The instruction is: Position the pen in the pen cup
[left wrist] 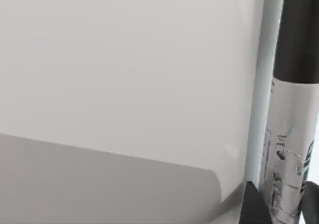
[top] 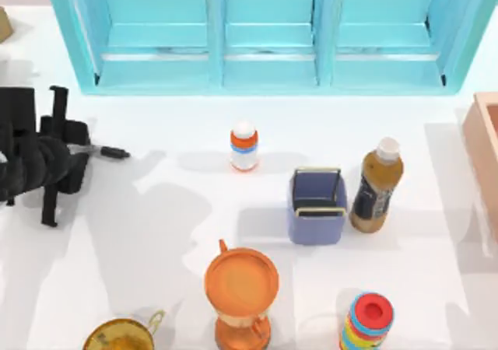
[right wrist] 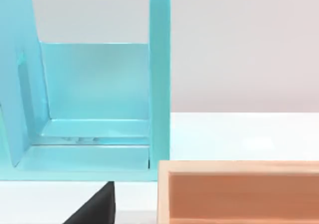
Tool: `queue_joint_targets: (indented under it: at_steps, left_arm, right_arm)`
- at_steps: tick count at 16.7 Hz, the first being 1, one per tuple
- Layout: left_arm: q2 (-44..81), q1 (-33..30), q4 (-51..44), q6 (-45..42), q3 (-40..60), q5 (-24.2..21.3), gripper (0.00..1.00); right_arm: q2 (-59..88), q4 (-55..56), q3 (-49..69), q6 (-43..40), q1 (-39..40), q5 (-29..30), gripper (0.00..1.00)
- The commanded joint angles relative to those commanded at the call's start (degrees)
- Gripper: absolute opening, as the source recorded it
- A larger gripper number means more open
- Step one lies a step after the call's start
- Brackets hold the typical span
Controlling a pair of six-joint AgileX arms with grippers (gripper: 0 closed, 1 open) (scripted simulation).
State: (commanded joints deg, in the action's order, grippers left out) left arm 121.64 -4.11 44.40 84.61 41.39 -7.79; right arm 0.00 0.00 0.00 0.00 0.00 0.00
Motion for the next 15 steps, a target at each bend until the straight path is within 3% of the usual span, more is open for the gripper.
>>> queue_joint_targets:
  at_steps: [7, 8, 11, 15]
  left_arm:
    - [0.0, 0.0, 0.0, 0.0, 0.0, 0.0, 0.0]
    - [-10.43, 0.74, -21.68, -3.66, 2.16, -0.78, 0.0]
    - [-12.46, 0.56, -23.71, -3.74, 1.73, -0.79, 0.0]
    - [-23.24, -0.02, -33.53, -3.58, -0.07, -0.58, 0.0]
  right_arm:
    - [0.0, 0.0, 0.0, 0.0, 0.0, 0.0, 1.0]
    - [0.0, 0.0, 0.0, 0.0, 0.0, 0.0, 1.0]
    - [0.0, 0.0, 0.0, 0.0, 0.0, 0.0, 1.0]
    - [0.0, 0.0, 0.0, 0.0, 0.0, 0.0, 1.0]
